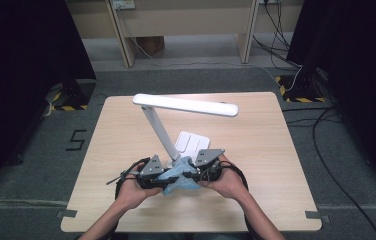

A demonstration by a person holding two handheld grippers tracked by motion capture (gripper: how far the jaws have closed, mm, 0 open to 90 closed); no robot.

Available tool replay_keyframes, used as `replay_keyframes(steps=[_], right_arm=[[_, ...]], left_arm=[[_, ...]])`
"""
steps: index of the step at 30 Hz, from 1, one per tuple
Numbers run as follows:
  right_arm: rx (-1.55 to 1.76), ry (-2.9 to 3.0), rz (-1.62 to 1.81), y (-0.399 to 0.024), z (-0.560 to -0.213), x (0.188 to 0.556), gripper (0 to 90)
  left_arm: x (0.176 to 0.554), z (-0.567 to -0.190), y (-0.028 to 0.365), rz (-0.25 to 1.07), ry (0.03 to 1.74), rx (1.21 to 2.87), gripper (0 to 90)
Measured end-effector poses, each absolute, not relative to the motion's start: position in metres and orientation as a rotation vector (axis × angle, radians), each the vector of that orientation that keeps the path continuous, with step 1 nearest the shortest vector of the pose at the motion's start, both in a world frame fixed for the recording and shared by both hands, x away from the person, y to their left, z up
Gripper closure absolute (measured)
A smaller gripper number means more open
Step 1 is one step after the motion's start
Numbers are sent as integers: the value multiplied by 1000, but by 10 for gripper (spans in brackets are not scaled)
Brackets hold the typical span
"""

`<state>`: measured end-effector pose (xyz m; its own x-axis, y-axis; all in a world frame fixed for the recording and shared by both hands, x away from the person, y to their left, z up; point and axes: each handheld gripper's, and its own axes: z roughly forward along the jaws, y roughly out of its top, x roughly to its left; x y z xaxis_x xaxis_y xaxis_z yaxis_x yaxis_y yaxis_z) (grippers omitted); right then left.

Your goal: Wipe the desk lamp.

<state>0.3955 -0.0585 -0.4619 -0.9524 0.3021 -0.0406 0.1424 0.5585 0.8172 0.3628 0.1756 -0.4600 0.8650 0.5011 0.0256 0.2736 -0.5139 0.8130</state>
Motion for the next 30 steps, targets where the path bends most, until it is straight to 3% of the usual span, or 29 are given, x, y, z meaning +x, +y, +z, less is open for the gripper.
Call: replay_keyframes(steps=[6, 9, 17, 24, 30], right_arm=[[439, 2582, 1305, -65, -455, 396, 731], [488, 2545, 1289, -70, -453, 399, 732], [636, 2497, 1193, -71, -456, 407, 730], [757, 2525, 1106, -59, -467, 419, 727], [836, 2538, 1062, -57, -476, 424, 729]], left_arm=[[362, -447, 181, 400, 635, 2027, 422], [362, -435, 189, 446, 673, 1953, 386], [383, -409, 216, 548, 901, 1749, 336], [405, -403, 209, 539, 900, 1702, 342], [414, -403, 200, 535, 865, 1699, 412]])
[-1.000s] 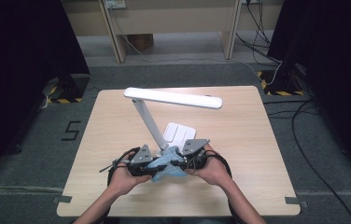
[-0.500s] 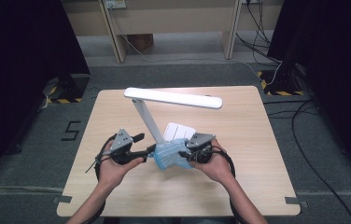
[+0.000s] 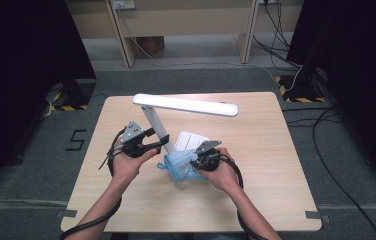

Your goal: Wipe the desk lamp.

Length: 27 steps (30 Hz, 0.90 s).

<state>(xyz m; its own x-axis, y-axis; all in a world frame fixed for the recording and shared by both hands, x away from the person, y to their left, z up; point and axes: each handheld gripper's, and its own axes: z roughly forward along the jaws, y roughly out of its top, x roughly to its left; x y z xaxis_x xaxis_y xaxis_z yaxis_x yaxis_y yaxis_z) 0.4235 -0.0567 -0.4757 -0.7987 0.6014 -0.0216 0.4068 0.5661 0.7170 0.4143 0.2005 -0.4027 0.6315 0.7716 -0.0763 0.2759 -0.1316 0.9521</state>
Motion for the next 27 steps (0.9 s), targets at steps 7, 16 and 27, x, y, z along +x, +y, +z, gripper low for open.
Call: replay_keyframes(steps=[7, 16, 27], right_arm=[[859, 2539, 1016, -54, -477, 426, 734], [879, 2540, 956, -63, -476, 427, 737], [953, 2512, 871, -82, -478, 427, 736]], left_arm=[[422, -402, 200, 575, 884, 1697, 587], [418, -401, 198, 629, 914, 1700, 682], [400, -400, 190, 696, 977, 1692, 676]])
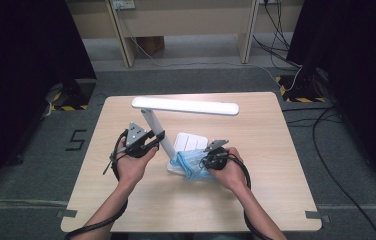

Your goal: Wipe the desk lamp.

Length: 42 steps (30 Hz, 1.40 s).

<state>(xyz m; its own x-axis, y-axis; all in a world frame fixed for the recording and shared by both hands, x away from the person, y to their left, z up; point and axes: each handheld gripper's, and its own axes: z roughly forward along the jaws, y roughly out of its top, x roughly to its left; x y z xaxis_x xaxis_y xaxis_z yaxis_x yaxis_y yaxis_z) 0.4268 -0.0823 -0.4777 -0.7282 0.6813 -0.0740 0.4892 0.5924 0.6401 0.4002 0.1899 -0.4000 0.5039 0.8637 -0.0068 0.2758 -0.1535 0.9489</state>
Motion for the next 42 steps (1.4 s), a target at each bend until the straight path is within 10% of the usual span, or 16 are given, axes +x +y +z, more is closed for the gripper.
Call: replay_keyframes(steps=[42], right_arm=[[1046, 2300, 773, -70, -474, 448, 731]], left_arm=[[365, -398, 183, 671, 958, 1711, 611]])
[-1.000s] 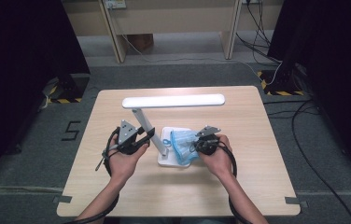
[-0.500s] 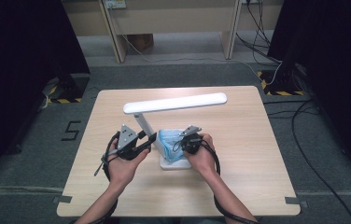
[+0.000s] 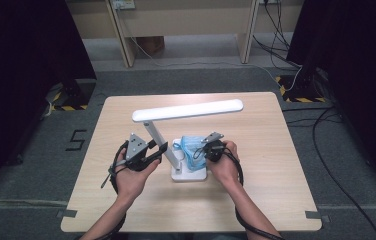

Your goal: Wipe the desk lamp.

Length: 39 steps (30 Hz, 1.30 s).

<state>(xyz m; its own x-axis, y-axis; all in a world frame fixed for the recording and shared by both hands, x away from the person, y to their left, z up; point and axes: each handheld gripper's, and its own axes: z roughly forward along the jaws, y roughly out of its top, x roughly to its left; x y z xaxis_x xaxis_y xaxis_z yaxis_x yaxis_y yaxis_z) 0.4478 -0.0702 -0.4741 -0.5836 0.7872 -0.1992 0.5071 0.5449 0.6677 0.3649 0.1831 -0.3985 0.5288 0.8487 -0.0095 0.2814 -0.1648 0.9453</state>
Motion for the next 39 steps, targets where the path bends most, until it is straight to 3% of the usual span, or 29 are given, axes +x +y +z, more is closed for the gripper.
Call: replay_keyframes(steps=[10, 20, 39], right_arm=[[1004, 2221, 882, -41, -451, 460, 729], [925, 2336, 896, -2, -472, 466, 726], [979, 2299, 843, -36, -480, 468, 726]], left_arm=[[365, -399, 183, 672, 956, 1713, 610], [366, -398, 183, 665, 957, 1714, 608], [366, -398, 183, 650, 965, 1711, 613]])
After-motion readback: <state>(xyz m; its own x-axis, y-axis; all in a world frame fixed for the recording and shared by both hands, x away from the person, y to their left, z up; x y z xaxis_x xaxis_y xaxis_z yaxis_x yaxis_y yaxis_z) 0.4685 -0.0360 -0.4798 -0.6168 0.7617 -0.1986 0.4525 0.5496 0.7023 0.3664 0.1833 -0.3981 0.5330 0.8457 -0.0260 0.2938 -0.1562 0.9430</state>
